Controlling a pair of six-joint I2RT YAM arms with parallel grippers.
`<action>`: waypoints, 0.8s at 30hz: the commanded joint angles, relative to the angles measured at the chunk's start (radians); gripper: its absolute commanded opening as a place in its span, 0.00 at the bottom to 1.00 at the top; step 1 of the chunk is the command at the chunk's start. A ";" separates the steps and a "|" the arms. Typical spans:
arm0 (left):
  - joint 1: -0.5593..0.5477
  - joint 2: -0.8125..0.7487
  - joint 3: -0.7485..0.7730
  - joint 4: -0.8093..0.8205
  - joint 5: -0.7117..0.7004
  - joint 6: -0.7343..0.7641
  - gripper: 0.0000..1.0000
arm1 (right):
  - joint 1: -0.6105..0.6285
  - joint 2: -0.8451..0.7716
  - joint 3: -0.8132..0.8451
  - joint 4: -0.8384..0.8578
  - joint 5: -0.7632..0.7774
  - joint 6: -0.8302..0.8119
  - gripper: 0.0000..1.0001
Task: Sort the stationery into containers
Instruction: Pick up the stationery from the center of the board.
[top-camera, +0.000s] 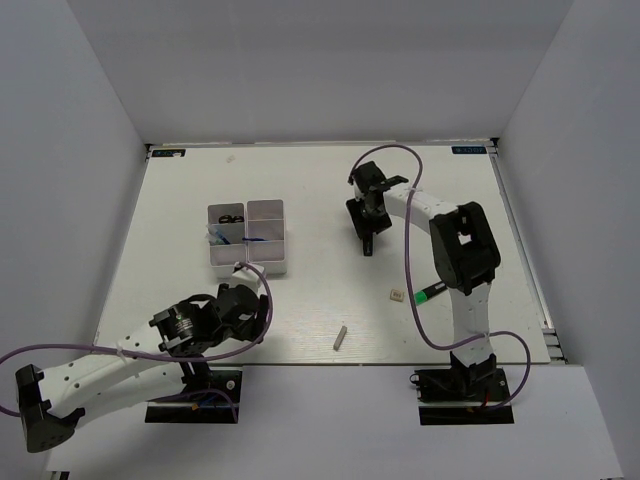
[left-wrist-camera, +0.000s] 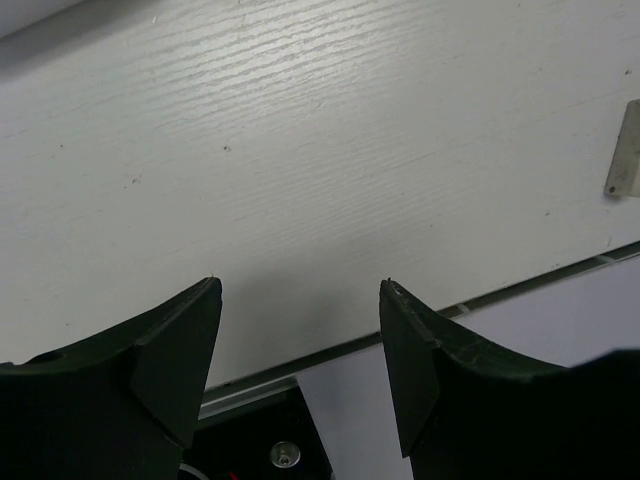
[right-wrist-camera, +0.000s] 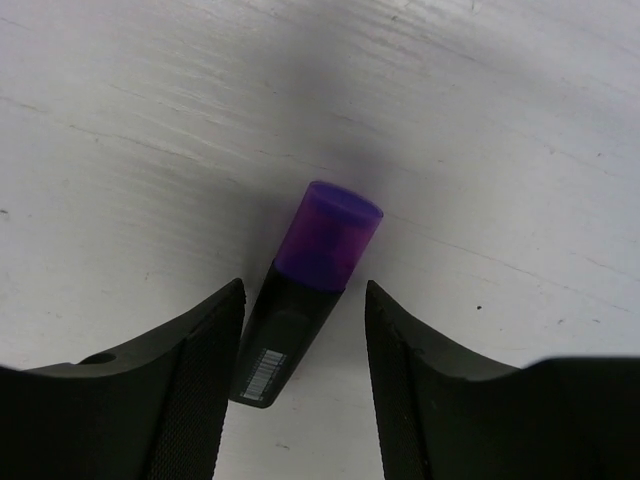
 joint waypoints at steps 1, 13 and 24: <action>-0.008 -0.007 0.021 -0.033 -0.016 -0.007 0.74 | -0.002 0.033 -0.007 -0.004 0.007 0.041 0.54; -0.009 0.036 0.190 -0.067 -0.130 0.108 0.77 | -0.007 -0.003 -0.104 -0.013 -0.153 0.057 0.10; -0.006 -0.039 0.168 -0.065 -0.214 0.080 0.77 | 0.070 -0.167 0.037 0.039 -0.529 -0.322 0.00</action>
